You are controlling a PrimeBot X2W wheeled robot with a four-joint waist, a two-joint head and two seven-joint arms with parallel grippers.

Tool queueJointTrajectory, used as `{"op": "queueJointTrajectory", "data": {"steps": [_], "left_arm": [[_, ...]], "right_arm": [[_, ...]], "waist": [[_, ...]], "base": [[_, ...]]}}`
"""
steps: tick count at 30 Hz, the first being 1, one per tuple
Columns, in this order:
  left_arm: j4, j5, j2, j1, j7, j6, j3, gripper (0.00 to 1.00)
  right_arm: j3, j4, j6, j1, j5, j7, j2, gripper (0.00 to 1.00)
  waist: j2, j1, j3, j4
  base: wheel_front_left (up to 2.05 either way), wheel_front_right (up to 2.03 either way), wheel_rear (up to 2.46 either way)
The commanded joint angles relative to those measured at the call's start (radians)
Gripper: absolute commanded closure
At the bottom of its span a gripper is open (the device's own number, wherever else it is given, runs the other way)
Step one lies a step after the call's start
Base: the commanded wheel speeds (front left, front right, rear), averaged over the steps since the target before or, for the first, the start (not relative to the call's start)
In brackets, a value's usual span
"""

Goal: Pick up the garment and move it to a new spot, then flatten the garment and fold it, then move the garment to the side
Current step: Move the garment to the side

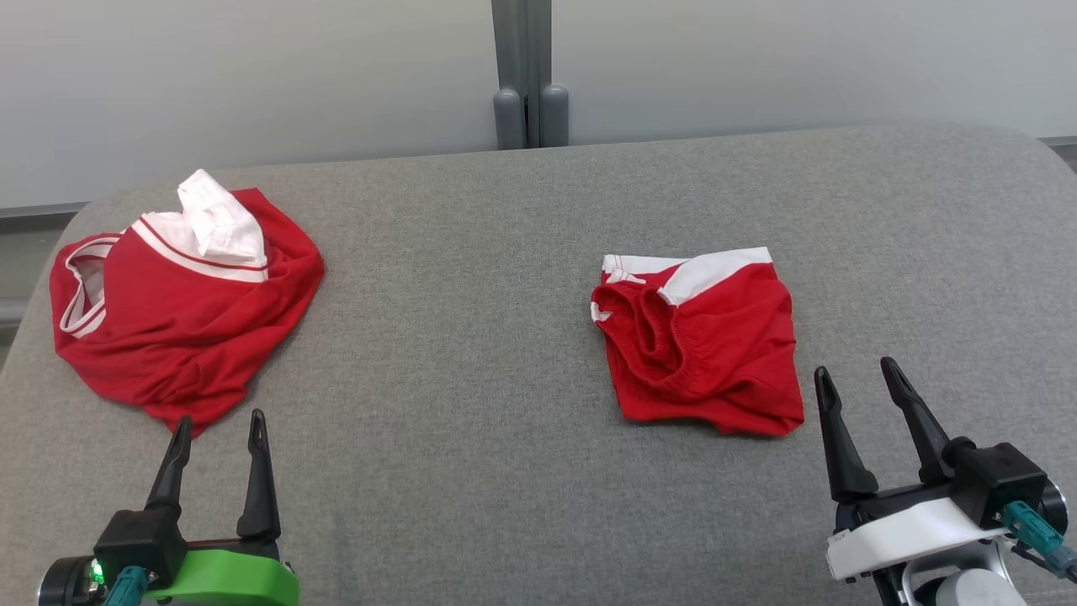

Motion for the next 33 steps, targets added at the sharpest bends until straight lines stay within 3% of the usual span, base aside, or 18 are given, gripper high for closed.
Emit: {"op": "queueJointTrajectory", "data": {"steps": [1,22,33], "left_arm": [[-0.001,0.008,0.007,0.009,0.000,0.003,0.002,0.00],[-0.002,0.004,0.008,0.002,0.000,0.003,0.001,0.00],[-0.006,0.002,0.004,-0.043,0.000,0.003,-0.016,0.00]], "right_arm": [[-0.004,0.002,0.000,0.004,-0.008,-0.003,0.002,0.00],[-0.008,0.018,0.000,-0.009,-0.009,-0.003,0.005,0.00],[0.033,0.138,0.000,-0.245,-0.063,0.012,-0.046,0.00]], "waist": [[0.0000,0.0000,0.000,0.000],[0.0000,0.0000,0.010,0.000],[0.0000,0.0000,0.075,0.006]], "base": [[0.00,0.00,0.00],[0.00,0.00,0.00],[0.00,0.00,0.00]]}}
